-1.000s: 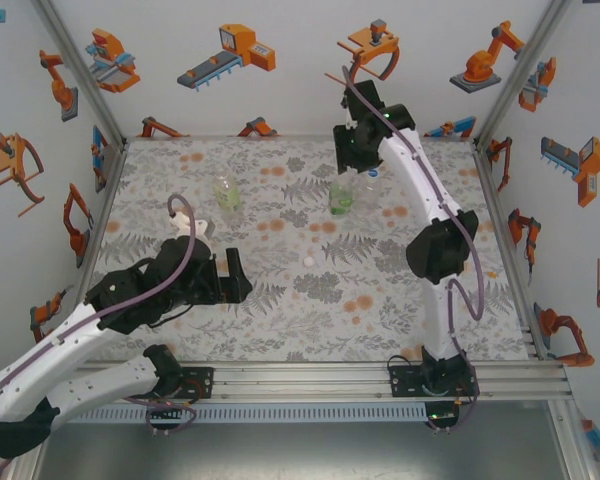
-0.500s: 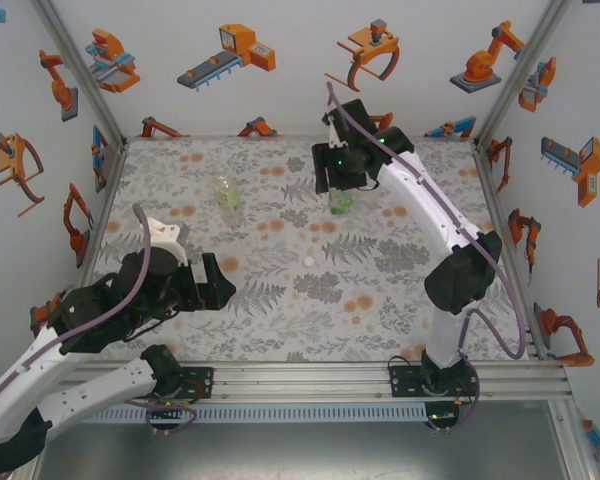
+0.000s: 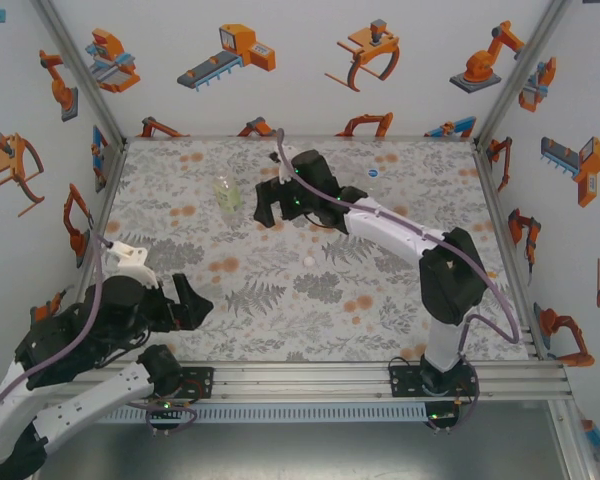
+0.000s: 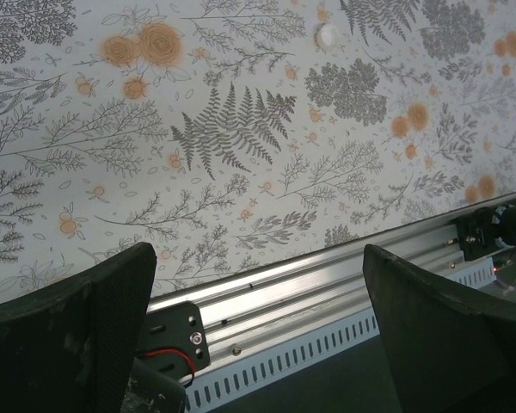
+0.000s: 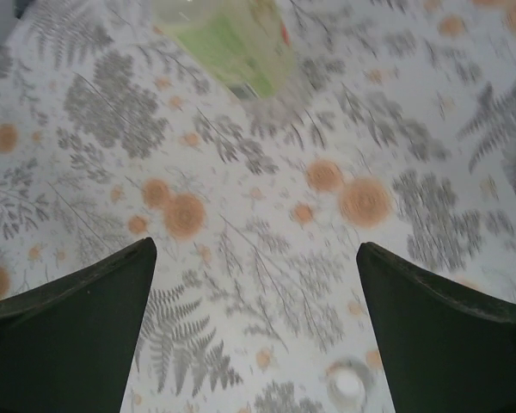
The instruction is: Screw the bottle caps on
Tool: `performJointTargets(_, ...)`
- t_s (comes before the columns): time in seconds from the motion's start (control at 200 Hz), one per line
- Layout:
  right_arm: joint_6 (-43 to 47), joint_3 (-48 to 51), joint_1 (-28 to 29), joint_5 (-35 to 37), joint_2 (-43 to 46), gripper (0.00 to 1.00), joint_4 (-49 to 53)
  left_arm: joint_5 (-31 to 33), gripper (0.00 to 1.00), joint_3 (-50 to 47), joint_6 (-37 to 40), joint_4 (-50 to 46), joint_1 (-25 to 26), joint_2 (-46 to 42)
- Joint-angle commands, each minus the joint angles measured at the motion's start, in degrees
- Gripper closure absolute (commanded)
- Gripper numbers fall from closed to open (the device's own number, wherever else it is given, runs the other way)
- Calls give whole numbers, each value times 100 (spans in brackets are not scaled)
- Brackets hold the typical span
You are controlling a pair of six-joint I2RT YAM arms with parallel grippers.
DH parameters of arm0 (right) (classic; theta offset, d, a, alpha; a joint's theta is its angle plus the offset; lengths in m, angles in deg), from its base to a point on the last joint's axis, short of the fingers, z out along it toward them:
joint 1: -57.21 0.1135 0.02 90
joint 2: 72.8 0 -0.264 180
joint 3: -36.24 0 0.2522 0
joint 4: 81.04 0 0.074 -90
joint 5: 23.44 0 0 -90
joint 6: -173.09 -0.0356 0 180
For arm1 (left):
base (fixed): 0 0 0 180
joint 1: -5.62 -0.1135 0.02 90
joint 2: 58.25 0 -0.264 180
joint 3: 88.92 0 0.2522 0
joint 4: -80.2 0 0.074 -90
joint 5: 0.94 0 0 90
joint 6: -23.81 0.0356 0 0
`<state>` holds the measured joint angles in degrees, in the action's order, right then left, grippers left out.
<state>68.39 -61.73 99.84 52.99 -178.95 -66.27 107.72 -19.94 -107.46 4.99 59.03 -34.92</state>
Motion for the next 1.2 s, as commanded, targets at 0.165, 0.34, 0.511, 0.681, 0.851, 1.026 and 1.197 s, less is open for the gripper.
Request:
performJointTargets(0.165,341,-460,210,-316,-977,9,-2754,120,2,-151,-102,-116,-41,-181)
performJointTargets(0.34,412,-1252,315,-89,-1759,6,-2897,105,2,-248,-100,-89,-40,-157)
performJointTargets(0.511,378,-1933,332,-66,-2419,5,-2942,150,3,-317,-82,-77,-41,-111)
performJointTargets(0.681,242,-2672,333,-118,-3019,8,-2825,189,3,-363,-68,-101,-41,-66)
performJointTargets(0.851,179,-3177,333,-181,-3357,13,-2653,199,3,-345,-48,-103,-41,-59)
performJointTargets(1.026,184,-3381,341,-239,-3490,19,-2530,182,3,-340,-52,-173,-41,-97)
performJointTargets(1.197,202,-3371,351,-304,-3449,30,-2442,217,3,-341,-104,-262,-41,-212)
